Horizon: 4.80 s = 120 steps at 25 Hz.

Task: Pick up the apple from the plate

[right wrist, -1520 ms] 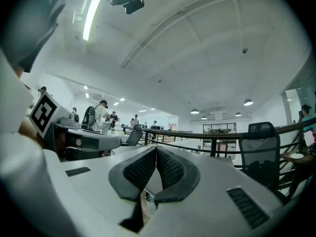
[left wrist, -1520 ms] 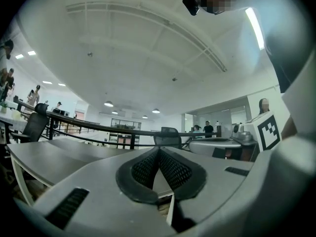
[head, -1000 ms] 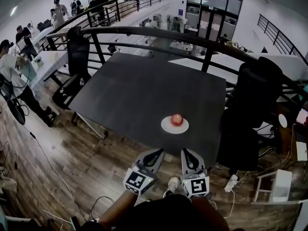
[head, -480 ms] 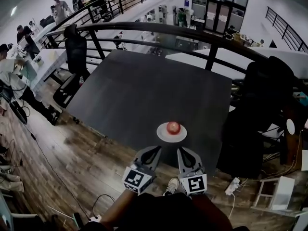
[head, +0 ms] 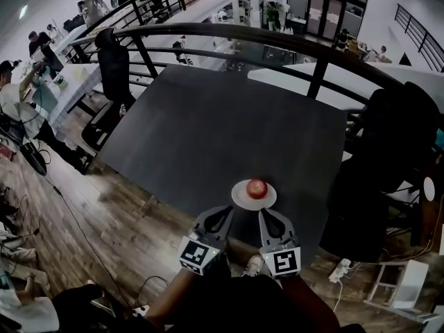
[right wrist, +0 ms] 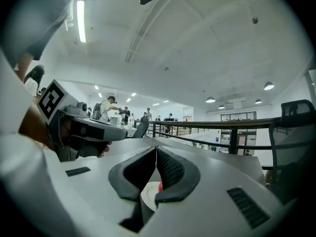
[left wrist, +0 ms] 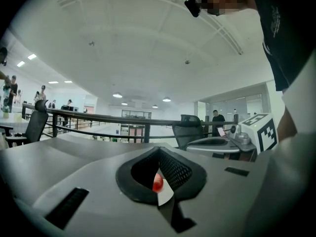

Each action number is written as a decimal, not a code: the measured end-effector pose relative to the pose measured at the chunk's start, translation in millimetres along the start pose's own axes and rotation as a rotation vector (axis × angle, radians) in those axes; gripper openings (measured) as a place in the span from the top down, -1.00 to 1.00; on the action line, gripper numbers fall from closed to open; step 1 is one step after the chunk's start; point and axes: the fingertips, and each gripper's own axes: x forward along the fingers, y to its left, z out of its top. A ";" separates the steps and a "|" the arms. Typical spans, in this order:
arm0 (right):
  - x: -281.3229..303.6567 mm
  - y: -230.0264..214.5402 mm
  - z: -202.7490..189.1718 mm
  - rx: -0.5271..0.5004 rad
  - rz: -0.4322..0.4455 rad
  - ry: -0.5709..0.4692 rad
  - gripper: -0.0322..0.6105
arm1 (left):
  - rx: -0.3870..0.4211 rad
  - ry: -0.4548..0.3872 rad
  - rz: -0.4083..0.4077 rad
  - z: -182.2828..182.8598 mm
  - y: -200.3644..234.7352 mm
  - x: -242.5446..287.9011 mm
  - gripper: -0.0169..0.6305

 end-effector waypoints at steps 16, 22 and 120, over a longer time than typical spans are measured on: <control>54.7 -16.1 -33.8 -0.053 -0.068 0.126 0.81 | -0.009 0.033 -0.122 -7.6 55.0 60.3 0.88; 66.6 -24.8 -62.4 -0.026 -0.083 0.200 0.34 | -0.029 0.064 -0.130 -21.7 64.5 67.4 0.88; 69.0 -72.4 84.0 -0.042 -0.183 -0.072 -0.31 | 0.011 -0.110 -0.088 68.3 84.7 75.3 0.88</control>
